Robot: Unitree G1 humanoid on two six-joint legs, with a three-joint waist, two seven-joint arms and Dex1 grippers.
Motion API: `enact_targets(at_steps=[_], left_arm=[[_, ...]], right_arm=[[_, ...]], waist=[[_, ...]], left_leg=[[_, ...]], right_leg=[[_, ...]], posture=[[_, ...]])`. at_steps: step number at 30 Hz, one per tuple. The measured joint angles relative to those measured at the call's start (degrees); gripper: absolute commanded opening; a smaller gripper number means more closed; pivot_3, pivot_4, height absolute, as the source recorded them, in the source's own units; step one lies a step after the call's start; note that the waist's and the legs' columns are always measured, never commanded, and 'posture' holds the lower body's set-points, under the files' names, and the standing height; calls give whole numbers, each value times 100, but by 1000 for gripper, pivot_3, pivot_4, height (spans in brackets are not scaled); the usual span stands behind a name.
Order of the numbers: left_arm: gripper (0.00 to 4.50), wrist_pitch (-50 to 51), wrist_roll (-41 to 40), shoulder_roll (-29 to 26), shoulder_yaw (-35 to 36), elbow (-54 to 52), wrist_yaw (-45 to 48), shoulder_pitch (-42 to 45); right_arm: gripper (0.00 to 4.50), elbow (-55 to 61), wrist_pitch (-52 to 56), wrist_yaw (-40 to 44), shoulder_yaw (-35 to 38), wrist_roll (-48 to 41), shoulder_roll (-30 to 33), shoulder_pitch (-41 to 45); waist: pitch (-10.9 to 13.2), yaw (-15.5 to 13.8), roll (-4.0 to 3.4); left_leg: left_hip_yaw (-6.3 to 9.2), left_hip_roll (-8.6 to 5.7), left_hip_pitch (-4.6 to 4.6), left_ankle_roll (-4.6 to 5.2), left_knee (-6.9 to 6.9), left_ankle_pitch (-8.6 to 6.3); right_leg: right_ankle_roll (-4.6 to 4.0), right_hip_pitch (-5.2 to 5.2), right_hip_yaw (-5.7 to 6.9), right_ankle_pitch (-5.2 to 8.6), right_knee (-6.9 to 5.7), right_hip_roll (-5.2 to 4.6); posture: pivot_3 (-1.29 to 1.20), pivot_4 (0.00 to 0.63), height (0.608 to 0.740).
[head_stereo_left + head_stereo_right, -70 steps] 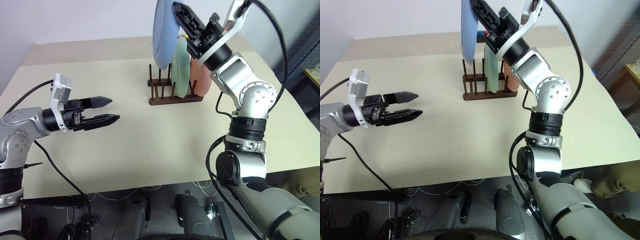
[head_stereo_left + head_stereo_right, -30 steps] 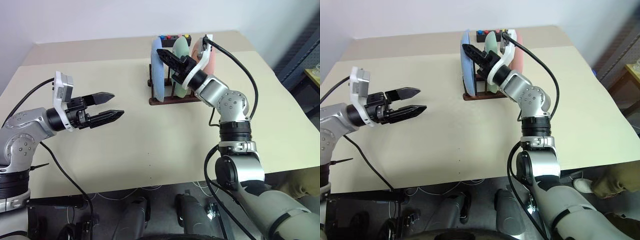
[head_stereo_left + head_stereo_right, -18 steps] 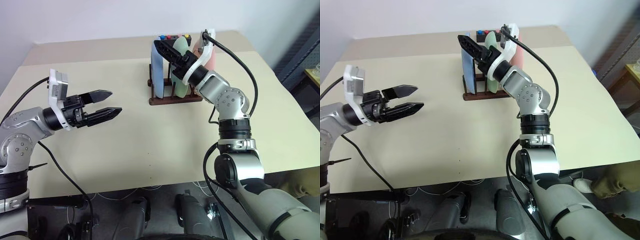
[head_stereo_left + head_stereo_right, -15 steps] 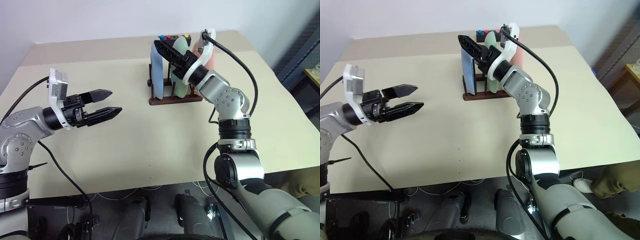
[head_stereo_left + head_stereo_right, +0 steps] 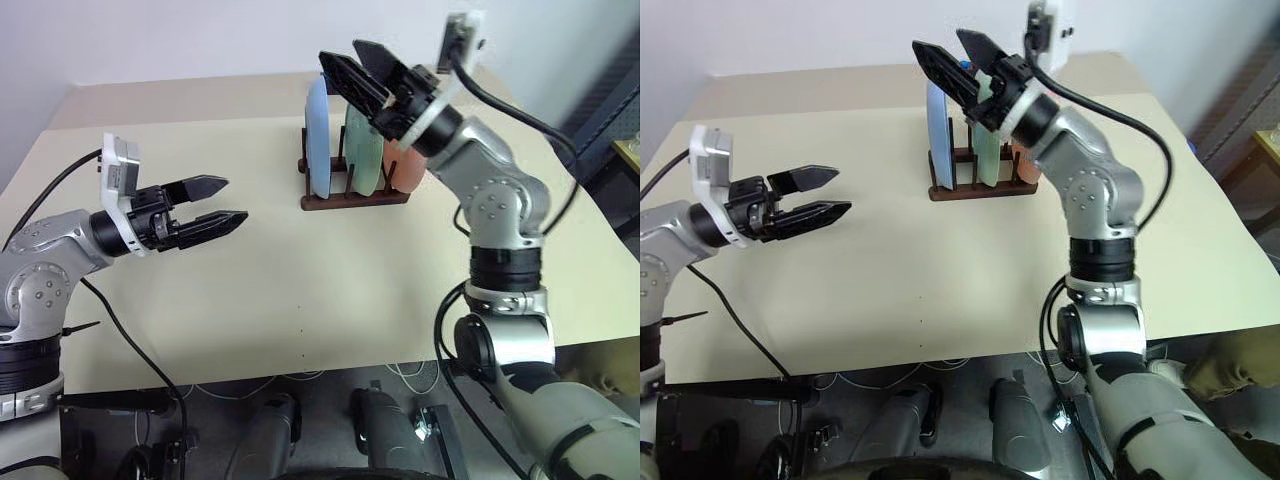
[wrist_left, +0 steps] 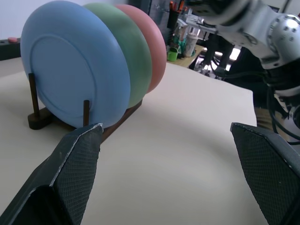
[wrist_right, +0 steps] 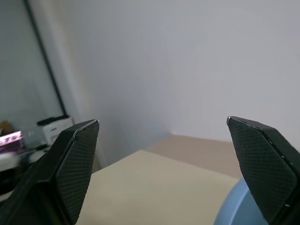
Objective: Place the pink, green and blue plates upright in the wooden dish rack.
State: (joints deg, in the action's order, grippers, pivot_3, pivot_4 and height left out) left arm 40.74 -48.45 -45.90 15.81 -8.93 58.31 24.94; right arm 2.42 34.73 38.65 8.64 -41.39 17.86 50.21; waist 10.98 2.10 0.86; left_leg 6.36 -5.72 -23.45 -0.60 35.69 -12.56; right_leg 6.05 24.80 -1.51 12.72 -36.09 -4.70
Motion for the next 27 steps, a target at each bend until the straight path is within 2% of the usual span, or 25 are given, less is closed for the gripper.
enact_targets(at_steps=[4,8,12,18,27], left_arm=[[4500,-307,319,-33,-273,110,373,-3],[4500,-731,602,-17,-501,173,713,66],[4500,-1542,1199,49,-852,643,1174,235],[4500,-2111,1508,95,-1181,1063,1818,189],[4500,-2285,1545,106,-1178,1032,1926,93]], right_arm=[[4455,924,-58,1127,-7,-40,1264,-1324],[4455,1380,-312,1688,113,-18,1832,-1931],[4455,1939,-615,2310,739,137,2765,-3450],[4455,2332,-1148,2611,1264,243,3062,-4198],[4455,2507,-1254,2476,1360,110,3027,-4334]], waist=[[1,-86,-1],[1,-86,-2],[1,-238,-5],[1,-227,-6],[1,-267,-6]], left_leg=[[-7,0,0,5,1,-3],[-17,20,2,3,6,-2],[-17,22,-1,10,11,-7],[-23,33,-3,17,21,-12],[-23,33,-5,19,23,-13]], right_leg=[[1,-5,1,1,10,-2],[-7,-5,-4,-2,9,-1],[-10,-28,10,0,49,-4],[-31,-35,7,2,70,-2],[-32,-37,7,2,75,-3]], posture=[[0,150,740],[0,150,740],[0,150,740],[0,150,740],[0,150,740]])
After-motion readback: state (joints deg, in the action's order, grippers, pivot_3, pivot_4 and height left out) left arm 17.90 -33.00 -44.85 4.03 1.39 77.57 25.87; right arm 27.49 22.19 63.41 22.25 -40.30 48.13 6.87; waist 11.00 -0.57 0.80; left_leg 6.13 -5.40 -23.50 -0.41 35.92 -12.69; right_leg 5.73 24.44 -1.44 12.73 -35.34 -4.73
